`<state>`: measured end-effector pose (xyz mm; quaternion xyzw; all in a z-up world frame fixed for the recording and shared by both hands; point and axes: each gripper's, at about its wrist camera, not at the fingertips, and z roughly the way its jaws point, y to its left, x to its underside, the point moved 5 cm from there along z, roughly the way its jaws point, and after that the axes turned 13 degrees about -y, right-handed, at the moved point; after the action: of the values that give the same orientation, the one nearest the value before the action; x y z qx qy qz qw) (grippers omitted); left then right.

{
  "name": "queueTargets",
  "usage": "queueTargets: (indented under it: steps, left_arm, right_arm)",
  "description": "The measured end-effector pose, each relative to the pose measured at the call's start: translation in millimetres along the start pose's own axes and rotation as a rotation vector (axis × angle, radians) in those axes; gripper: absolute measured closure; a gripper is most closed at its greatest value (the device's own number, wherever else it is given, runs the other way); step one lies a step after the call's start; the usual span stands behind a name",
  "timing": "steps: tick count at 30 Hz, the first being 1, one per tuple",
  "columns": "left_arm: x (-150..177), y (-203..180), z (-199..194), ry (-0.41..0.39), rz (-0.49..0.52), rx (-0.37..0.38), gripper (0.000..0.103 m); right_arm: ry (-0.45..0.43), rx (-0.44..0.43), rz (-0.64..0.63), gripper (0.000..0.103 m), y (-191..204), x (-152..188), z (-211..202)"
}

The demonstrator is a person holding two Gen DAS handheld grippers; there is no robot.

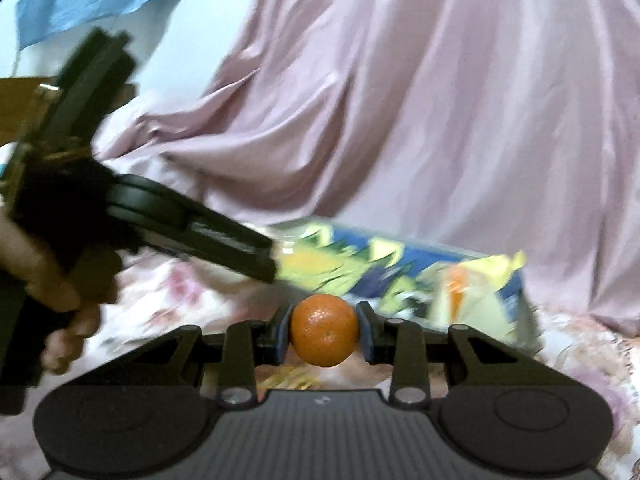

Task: Organize snacks
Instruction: 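Carry the biscuit with left tool while right carries the orange over the tray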

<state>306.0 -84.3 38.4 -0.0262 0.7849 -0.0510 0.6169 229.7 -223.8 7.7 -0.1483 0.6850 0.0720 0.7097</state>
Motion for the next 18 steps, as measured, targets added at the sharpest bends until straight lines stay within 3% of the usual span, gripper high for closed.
queueTargets:
  steps: [7,18]
  left_arm:
    - [-11,-11,25,-0.026,-0.012,-0.029,0.03]
    - [-5,-17,56,0.001,-0.024,-0.049,0.03]
  right_arm:
    - [-0.019,0.153,0.082,0.065,-43,3,33]
    - [-0.085,0.095,0.012,0.065,-29,9,52]
